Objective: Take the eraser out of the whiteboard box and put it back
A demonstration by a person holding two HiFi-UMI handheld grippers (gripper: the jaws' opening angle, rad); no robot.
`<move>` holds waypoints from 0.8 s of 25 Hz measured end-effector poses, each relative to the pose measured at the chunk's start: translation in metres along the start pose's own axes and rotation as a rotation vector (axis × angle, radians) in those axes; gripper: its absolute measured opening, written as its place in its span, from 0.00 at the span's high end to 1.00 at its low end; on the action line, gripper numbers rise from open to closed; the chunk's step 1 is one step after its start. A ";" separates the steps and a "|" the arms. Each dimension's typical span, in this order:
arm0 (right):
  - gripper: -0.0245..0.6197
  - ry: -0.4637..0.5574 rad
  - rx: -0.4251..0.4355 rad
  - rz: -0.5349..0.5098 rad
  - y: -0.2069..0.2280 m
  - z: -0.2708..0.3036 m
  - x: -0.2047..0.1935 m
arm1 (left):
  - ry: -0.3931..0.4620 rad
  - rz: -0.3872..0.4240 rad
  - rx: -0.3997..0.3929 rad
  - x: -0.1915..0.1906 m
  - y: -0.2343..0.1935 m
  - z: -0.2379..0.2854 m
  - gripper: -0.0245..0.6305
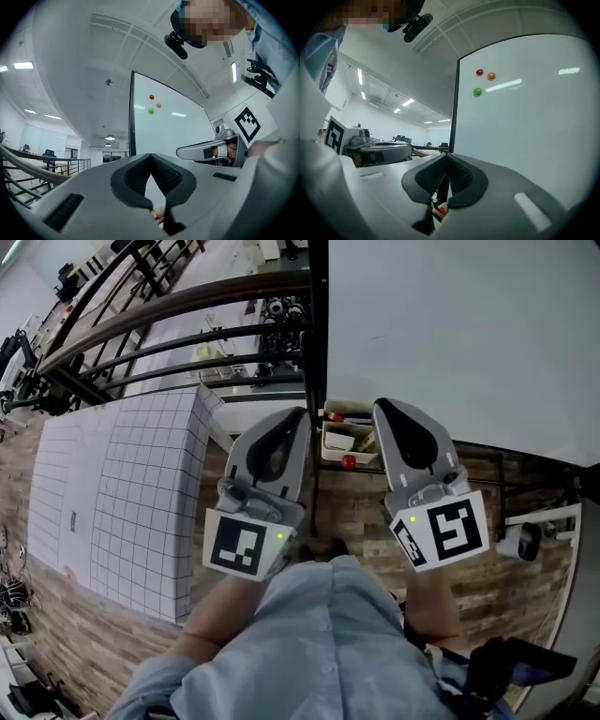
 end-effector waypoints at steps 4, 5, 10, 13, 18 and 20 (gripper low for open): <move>0.96 0.000 -0.009 -0.007 0.001 -0.003 0.000 | 0.002 0.001 0.002 -0.001 0.001 -0.001 0.96; 0.96 -0.002 -0.011 -0.011 0.001 -0.003 -0.001 | 0.001 0.001 0.002 -0.001 0.001 -0.001 0.96; 0.96 -0.009 -0.015 -0.024 0.001 -0.007 -0.001 | -0.006 -0.002 0.000 -0.003 0.005 -0.002 0.96; 0.96 -0.005 -0.011 -0.020 0.000 -0.006 -0.001 | -0.009 -0.002 0.000 -0.004 0.003 -0.002 0.96; 0.96 -0.010 -0.007 -0.023 -0.001 -0.005 0.000 | -0.006 -0.005 0.000 -0.003 0.003 -0.002 0.96; 0.96 -0.013 -0.008 -0.024 -0.001 -0.005 0.000 | -0.006 -0.007 -0.004 -0.004 0.003 -0.001 0.96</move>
Point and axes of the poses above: the fingertips, and each gripper's own axes: z forward along the fingers, y to its right, x out of its top, the point moved 5 cm from there along -z, backward along the fingers
